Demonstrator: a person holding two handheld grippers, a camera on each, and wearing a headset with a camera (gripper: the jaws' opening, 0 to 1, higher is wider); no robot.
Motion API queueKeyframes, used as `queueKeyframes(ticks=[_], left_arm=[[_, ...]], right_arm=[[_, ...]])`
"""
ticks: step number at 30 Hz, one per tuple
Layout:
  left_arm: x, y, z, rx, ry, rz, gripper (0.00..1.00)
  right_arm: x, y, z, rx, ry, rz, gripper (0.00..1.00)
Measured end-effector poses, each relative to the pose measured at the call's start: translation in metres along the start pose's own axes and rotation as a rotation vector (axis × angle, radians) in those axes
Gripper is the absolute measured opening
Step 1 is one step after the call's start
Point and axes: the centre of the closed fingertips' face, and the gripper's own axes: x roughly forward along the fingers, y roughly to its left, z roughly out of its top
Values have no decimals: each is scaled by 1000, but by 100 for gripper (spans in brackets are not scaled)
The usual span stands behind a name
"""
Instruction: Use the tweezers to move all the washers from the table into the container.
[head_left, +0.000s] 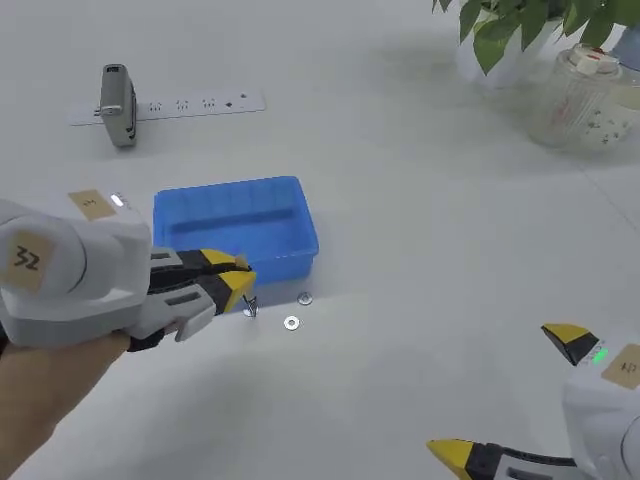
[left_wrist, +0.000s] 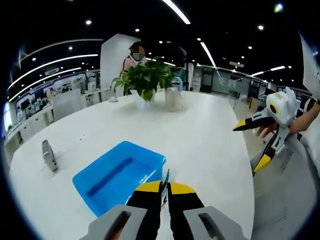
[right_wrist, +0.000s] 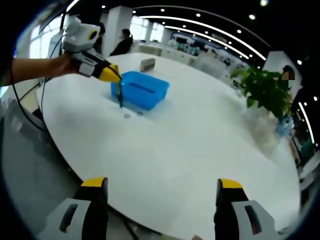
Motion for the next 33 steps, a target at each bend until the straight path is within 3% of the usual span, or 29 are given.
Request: queueKeyframes(ticks=[14, 33], left_arm=[[-7, 1, 2, 29, 21, 12, 0], [-25, 0, 38, 100, -7, 20, 0]], right_arm=[[-1, 0, 4, 4, -15, -4, 88], [-4, 0, 10, 24, -55, 3, 90]])
